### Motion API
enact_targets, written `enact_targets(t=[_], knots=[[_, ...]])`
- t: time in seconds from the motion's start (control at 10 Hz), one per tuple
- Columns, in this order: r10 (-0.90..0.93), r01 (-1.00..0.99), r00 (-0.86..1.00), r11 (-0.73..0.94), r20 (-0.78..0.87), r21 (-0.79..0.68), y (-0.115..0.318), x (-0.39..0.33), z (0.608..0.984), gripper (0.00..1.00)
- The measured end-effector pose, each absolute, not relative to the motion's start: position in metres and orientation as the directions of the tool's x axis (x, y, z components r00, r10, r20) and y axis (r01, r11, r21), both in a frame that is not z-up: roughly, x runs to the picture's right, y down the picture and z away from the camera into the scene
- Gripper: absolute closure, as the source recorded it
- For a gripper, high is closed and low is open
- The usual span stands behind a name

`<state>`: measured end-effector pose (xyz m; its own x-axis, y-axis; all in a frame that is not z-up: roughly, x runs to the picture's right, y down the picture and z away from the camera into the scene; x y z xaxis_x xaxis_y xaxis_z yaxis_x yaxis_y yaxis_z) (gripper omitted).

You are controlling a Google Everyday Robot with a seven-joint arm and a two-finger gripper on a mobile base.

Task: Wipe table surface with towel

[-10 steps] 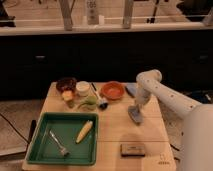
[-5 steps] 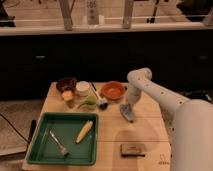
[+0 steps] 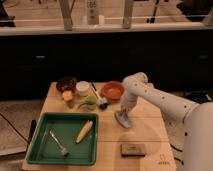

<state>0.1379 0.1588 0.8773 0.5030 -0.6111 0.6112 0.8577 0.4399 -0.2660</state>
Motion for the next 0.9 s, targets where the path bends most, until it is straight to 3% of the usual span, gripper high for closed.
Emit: enact_targets(t=[0.4, 0.9], knots=[[-0.591, 0.821, 0.566, 0.466, 0.575, -0.33, 0.178, 0.175, 0.862, 1.0], [-0.571, 0.735, 0.677, 0.547, 0.463, -0.4, 0.146, 0.221, 0.878, 1.0]])
